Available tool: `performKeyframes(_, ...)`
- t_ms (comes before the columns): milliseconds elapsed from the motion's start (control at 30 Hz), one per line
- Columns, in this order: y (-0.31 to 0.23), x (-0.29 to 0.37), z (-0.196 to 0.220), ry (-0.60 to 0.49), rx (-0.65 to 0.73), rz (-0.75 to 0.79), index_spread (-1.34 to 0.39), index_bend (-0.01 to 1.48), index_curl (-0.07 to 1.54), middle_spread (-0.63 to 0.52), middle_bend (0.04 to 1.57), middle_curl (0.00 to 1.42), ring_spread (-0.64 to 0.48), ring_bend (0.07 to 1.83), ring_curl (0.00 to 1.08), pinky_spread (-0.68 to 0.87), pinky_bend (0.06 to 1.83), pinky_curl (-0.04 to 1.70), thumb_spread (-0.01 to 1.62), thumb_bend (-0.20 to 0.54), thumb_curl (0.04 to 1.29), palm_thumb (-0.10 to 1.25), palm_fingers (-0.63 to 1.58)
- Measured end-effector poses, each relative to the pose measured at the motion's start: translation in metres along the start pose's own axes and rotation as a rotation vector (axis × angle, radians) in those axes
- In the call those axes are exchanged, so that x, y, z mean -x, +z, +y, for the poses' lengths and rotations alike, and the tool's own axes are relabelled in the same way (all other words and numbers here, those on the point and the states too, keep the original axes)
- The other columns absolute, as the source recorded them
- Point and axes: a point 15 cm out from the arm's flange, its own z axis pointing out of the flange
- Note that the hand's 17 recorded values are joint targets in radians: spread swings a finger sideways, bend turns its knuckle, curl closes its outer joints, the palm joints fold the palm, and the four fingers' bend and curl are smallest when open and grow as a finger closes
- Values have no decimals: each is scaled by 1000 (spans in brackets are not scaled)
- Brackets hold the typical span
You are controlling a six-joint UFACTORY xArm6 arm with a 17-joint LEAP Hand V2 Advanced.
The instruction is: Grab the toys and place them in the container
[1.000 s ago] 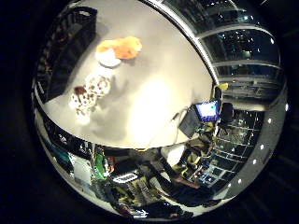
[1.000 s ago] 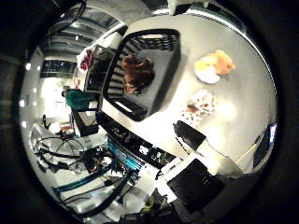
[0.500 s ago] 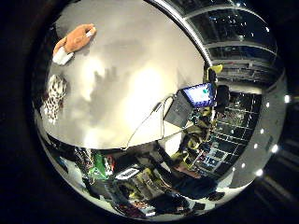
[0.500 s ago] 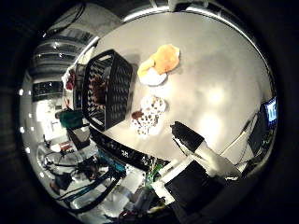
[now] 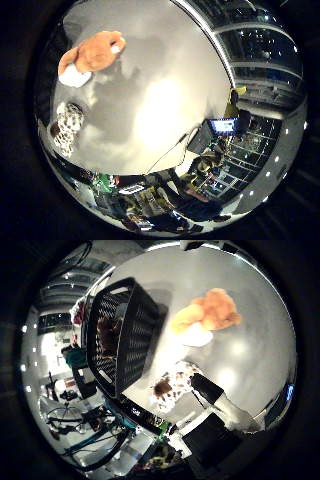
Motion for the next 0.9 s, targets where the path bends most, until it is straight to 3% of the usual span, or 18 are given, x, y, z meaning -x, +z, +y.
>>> performKeyframes(167,30,20,-14,-24,35,-10,-408,157,257,-8,192,314,155,252,266,383,416,324,941,-18,468,924,14)
performKeyframes(400,33,9,-42,-20,6,12,-412,159,258,-10,191,314,155,250,267,374,417,323,928,-22,482,935,15)
performKeyframes(900,47,-61,-24,47,13,62,-410,165,273,-13,185,312,145,244,269,373,402,315,929,-23,501,925,41)
